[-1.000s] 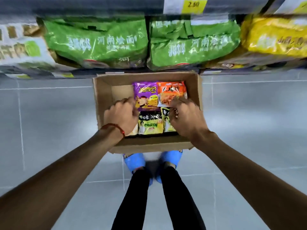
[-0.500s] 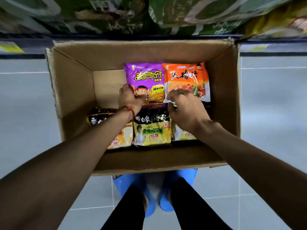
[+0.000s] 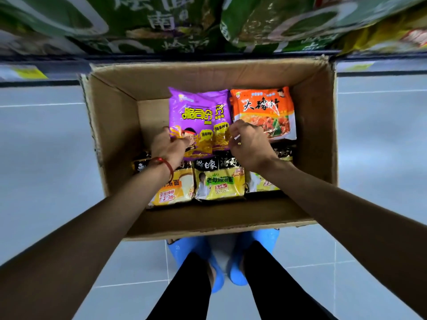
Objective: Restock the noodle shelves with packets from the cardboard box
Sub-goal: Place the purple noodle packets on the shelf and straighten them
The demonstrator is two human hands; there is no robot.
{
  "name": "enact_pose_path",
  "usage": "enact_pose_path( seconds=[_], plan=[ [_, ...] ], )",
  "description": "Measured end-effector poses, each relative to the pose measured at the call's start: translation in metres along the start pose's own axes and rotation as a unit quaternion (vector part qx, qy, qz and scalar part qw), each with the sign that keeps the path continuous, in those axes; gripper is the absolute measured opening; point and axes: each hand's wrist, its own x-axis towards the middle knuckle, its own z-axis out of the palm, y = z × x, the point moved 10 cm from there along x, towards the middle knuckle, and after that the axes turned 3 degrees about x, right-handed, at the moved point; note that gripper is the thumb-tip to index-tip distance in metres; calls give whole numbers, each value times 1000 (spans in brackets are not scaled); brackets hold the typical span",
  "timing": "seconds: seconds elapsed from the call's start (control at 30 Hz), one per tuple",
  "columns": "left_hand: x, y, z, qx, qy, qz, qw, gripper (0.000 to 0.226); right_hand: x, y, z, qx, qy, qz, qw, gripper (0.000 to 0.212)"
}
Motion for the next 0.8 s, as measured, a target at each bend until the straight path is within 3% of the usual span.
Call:
enact_pose_path(
  seconds=[0.07, 0.2, 0.3, 0.53, 0.67, 0.8],
  plan=[
    [2, -21, -16, -9, 21, -24, 999, 21, 9, 7, 15, 41, -22, 53, 998, 28],
    [5, -49, -31, -33, 39, -44, 998, 26, 24, 20, 55, 45, -85, 129, 987, 61],
    [8, -55, -35, -49, 49, -40, 997, 23, 35, 22, 68, 62, -53, 151, 985, 75],
    [13, -53, -38, -39, 60, -34, 997, 21, 41, 24, 65, 118, 84, 182, 973, 54],
    [13, -52, -46, -34, 56, -40, 997, 22, 46, 26, 69, 172, 56, 204, 962, 33],
    [-5, -39, -62, -41, 56, -17, 997, 20, 34, 13, 47, 185, 59, 184, 963, 38]
  ],
)
